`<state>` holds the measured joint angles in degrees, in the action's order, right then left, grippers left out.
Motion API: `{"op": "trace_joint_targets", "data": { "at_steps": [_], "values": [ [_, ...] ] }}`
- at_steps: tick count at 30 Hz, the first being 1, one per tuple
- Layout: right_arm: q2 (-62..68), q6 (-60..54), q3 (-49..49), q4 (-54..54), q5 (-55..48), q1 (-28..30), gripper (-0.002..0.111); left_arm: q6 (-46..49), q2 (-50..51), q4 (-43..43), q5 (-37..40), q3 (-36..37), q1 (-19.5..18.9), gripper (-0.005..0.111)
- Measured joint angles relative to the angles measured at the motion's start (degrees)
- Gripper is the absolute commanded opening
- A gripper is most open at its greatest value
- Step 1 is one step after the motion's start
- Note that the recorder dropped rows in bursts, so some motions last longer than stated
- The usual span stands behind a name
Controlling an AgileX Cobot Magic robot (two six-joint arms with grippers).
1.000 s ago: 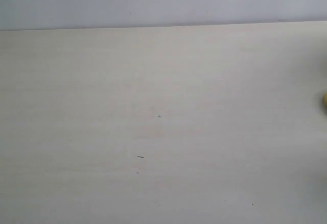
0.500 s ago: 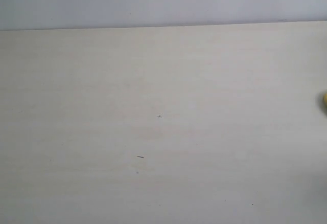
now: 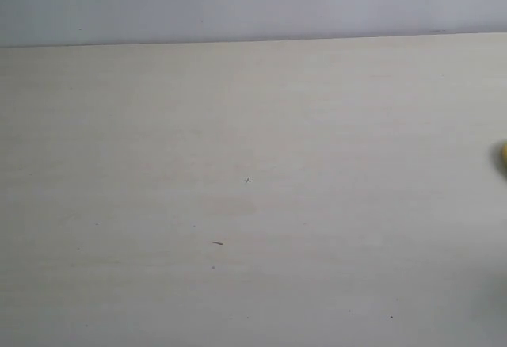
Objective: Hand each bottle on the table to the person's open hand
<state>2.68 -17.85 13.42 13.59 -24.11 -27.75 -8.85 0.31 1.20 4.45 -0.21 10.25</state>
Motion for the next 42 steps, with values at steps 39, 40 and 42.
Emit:
{"op": "trace_joint_targets", "data": {
  "at_steps": [39,40,42],
  "values": [
    [0.0,0.0,0.0,0.0,0.0,0.0,0.0,-0.1,0.0,2.4,0.1,0.0,-7.8,0.0],
    [0.0,0.0,0.0,0.0,0.0,0.0,0.0,-0.1,0.0,2.4,0.1,0.0,-7.8,0.0],
    [0.0,0.0,0.0,0.0,0.0,0.0,0.0,-0.1,0.0,2.4,0.1,0.0,-7.8,0.0]
  ]
}}
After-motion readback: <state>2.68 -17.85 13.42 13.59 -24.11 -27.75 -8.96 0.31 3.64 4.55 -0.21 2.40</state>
